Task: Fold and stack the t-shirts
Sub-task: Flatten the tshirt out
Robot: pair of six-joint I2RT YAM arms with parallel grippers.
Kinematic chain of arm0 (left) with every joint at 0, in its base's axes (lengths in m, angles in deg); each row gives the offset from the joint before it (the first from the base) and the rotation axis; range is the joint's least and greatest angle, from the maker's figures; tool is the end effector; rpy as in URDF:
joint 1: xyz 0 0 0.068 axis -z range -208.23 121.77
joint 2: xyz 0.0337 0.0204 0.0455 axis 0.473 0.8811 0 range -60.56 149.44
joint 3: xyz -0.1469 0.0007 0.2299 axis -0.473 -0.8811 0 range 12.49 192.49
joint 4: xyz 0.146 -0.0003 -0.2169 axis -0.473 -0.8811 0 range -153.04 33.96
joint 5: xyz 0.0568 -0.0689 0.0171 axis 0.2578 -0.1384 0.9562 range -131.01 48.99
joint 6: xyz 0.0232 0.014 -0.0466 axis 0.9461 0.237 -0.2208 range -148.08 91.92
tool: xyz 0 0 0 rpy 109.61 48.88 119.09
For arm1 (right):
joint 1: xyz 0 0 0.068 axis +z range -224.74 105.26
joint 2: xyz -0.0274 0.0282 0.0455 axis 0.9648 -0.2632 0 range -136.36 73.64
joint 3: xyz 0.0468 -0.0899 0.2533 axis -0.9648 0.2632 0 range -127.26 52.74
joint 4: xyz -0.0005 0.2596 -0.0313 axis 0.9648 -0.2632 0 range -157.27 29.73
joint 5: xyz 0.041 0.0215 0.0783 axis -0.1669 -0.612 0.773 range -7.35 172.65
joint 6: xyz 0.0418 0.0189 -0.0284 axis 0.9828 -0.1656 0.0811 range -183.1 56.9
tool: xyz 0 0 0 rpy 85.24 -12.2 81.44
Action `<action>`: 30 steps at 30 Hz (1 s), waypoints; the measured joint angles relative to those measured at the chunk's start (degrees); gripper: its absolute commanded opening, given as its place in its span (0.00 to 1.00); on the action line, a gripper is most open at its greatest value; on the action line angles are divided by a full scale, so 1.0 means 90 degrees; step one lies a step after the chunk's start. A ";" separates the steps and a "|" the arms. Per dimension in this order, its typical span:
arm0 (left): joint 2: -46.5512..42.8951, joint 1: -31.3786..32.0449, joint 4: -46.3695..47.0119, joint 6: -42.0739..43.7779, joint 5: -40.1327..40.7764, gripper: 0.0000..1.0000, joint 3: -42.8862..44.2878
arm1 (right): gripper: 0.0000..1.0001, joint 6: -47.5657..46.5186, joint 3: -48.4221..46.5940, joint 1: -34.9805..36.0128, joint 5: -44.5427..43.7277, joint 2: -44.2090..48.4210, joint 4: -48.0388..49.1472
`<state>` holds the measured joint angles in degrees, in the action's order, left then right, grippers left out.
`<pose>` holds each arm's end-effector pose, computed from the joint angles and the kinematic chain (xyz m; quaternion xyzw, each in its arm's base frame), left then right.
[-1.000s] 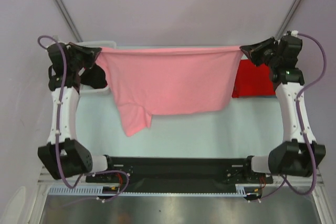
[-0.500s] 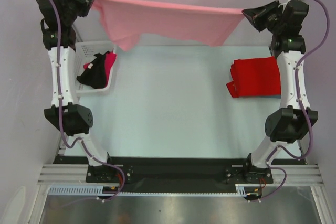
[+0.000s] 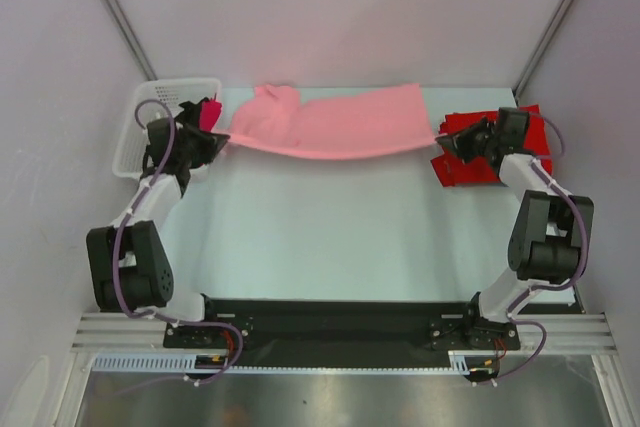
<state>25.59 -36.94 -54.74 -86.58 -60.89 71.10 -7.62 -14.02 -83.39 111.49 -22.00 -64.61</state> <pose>0.3415 0.0401 0.2693 -0.3871 0.7471 -0.3518 0.4102 0.3758 -0.0398 0.2528 0.3520 0.7849 0.3840 0.3356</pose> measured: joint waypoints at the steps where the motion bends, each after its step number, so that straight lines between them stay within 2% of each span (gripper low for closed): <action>1: -0.0153 0.0010 0.0289 -0.0002 0.0022 0.00 -0.0418 | 0.00 -0.0010 0.0284 -0.0017 0.0015 0.0041 0.0058; 6: -0.0806 0.0012 0.1171 -0.0044 0.0019 0.00 -0.1870 | 0.00 -0.0194 0.1331 -0.0063 0.0056 0.0372 0.0374; 11: -0.1365 -0.0002 0.1620 0.0036 0.0075 0.00 -0.2982 | 0.00 -0.0488 0.2302 -0.0131 0.0000 0.1263 0.0476; 22: -0.3096 -0.0469 0.1175 0.0236 0.0141 0.00 -0.4743 | 0.00 -0.0884 0.4209 -0.0146 -0.0459 0.3439 0.0148; 30: -0.3898 -0.0483 0.0243 0.0277 0.0192 0.02 -0.5251 | 0.00 -0.0865 0.5090 -0.0148 -0.0877 0.4408 -0.0308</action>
<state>-9.49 -41.29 -52.55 -84.09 -59.17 23.84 -15.40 31.79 -84.72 103.60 17.67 -67.38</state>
